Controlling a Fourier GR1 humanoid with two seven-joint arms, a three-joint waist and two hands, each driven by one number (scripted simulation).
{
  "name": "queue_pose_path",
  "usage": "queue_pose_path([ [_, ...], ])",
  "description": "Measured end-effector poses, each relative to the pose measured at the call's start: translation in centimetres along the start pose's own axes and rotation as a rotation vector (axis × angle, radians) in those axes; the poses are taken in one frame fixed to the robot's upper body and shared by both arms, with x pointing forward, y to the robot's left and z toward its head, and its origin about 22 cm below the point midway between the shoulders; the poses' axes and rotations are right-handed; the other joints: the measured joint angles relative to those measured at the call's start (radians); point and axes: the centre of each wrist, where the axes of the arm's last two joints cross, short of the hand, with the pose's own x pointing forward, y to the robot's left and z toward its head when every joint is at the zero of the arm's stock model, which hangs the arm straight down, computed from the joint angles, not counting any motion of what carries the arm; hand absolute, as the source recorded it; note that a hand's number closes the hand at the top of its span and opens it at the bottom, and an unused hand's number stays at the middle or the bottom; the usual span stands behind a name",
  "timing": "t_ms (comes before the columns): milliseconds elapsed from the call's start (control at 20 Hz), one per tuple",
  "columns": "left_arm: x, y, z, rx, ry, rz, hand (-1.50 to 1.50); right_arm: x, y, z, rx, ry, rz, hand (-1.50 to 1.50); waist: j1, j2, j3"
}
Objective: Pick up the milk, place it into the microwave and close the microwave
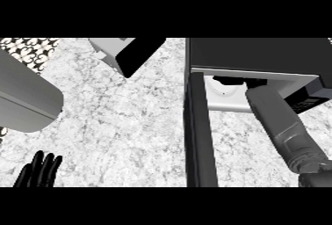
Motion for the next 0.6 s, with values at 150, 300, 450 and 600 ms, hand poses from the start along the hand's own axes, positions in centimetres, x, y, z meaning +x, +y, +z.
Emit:
queue_pose_path([
  [150, 0.2, 0.2, 0.4, 0.002, 0.008, -0.002, -1.5, -0.4, -0.7, -0.2, -0.018, -0.001, 0.001, -1.5, -0.005, -0.002, 0.001],
  [300, 0.3, -0.1, 0.5, -0.004, 0.007, 0.0, -1.5, -0.6, -0.8, -0.1, -0.032, -0.001, -0.002, -1.5, -0.008, -0.001, 0.001],
  [450, 0.8, -0.4, 0.6, 0.0, 0.007, 0.002, -1.5, -1.1, -1.4, -0.1, -0.052, -0.008, -0.006, -1.5, -0.008, 0.0, 0.002],
  [600, 0.8, -0.5, 0.6, 0.004, 0.016, -0.002, -1.5, -1.3, -1.5, 0.0, -0.044, -0.007, -0.024, -1.5, -0.007, -0.001, -0.002],
])
